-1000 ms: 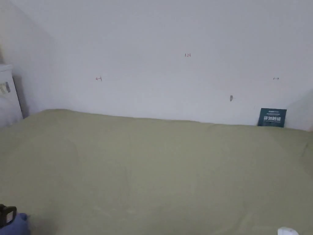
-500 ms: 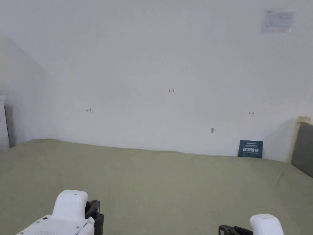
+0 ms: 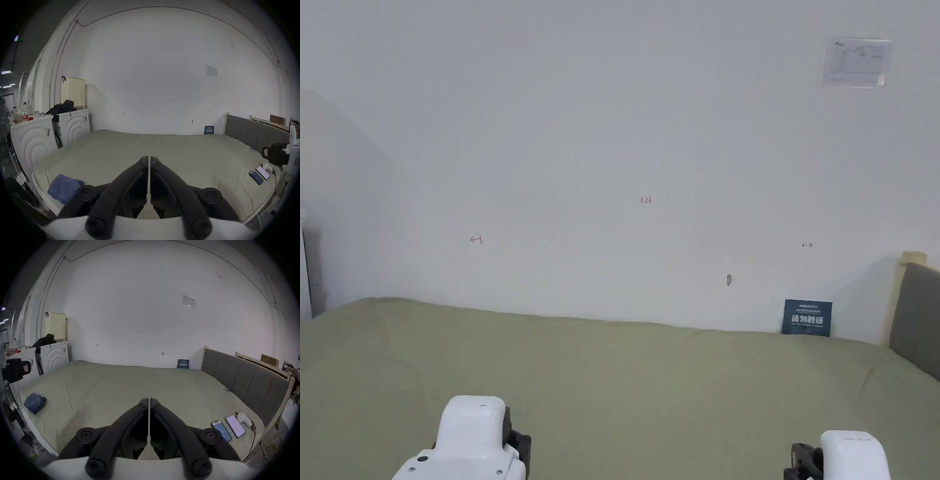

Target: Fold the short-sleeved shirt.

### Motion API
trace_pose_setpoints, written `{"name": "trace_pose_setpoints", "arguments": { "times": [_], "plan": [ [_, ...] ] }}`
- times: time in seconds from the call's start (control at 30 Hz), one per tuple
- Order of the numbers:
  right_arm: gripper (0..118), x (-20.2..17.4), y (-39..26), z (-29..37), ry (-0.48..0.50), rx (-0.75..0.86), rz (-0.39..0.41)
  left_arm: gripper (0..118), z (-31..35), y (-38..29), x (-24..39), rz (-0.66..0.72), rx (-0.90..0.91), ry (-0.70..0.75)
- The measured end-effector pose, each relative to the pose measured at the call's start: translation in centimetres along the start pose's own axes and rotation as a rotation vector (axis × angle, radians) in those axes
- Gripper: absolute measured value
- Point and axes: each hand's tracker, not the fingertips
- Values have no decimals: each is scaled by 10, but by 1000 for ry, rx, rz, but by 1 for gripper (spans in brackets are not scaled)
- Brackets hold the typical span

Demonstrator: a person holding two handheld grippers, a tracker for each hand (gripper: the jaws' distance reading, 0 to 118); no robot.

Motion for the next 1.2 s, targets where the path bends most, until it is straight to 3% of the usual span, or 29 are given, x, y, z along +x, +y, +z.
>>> {"name": "trace_pose_setpoints", "arguments": {
  "times": [0.03, 0.07, 0.1, 0.13, 0.17, 0.2, 0.53, 0.83, 1.2],
  "plan": [
    [4, -2, 1, 0, 3, 6, 11, 7, 0, 0, 1, -4, 5, -6],
    [9, -4, 1, 0, 2, 7, 25, 16, -2, 2, -1, -5, 4, -11],
    [28, -6, 3, 1, -1, 9, 39, 47, -2, 3, -1, -6, 3, -24],
    [56, -8, 4, 0, -2, 13, 47, 80, -2, 4, -1, -4, 2, -39],
    [92, -7, 4, 0, 3, 14, 47, 107, -4, 5, -2, 3, -7, -60],
    [118, -8, 5, -1, 5, 13, 46, 117, -7, 7, -4, 14, -20, -66],
    [117, -6, 0, -1, 1, 30, 2, 117, -4, 4, -9, 28, -5, -58],
    [117, -6, 0, -7, -48, 18, -99, 117, -5, 6, -11, 54, -13, -56],
    [118, -11, 0, -5, -25, 56, -74, 117, -8, 3, -11, 37, -16, -64]
  ]
}}
